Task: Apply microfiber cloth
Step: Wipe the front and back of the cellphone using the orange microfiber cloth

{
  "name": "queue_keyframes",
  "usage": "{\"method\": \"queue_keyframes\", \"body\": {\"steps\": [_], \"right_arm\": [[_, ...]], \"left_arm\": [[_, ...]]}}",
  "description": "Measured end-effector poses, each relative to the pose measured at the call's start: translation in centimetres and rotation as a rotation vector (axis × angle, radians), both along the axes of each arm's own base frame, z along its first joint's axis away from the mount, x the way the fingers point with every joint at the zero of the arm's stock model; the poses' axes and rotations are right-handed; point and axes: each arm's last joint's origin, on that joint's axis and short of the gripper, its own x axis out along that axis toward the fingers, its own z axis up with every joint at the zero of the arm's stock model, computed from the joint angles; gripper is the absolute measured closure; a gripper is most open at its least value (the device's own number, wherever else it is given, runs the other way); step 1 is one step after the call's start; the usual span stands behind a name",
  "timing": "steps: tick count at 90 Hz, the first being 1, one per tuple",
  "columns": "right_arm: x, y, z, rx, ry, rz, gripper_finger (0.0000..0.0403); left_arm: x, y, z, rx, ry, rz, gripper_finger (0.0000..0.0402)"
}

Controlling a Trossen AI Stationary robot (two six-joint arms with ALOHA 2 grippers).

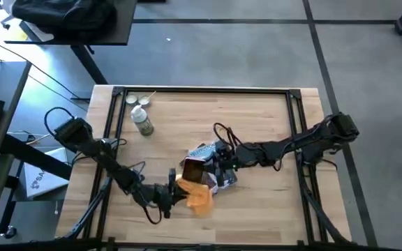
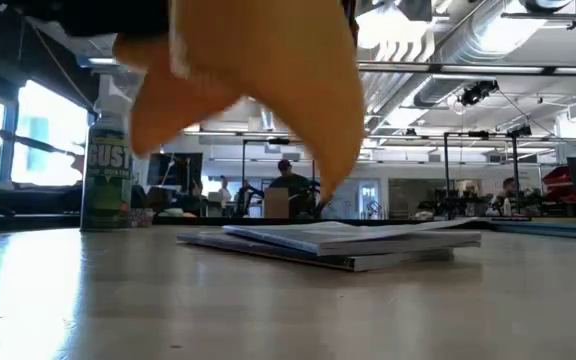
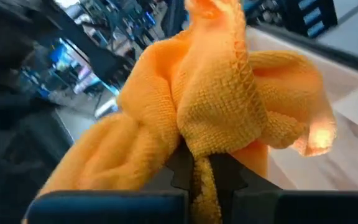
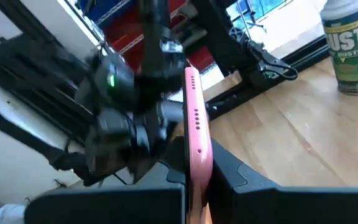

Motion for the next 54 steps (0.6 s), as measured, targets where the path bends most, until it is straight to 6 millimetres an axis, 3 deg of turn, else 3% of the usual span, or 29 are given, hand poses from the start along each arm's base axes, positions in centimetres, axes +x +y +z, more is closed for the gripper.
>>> {"method": "queue_keyframes", "body": {"steps": [12,30,38,54], "right_arm": [[0.0,-0.3,0.0,-0.006,0.011,-0.004,0.0402],[0.1,-0.7,-0.7,-0.023,0.071,-0.033,0.0402],[0.1,-0.8,-0.7,-0.028,0.069,-0.059,0.0402],[0.1,-1.0,-0.7,-0.038,0.069,-0.101,0.0402]], "left_arm": [[-0.5,-0.7,0.1,-0.011,-0.014,0.022,0.0401],[-0.8,-0.5,3.9,0.009,-0.106,0.000,0.0401],[0.0,0.7,4.8,0.032,-0.129,0.033,0.0401],[2.6,4.7,4.8,0.093,-0.116,0.109,0.0401]]}}
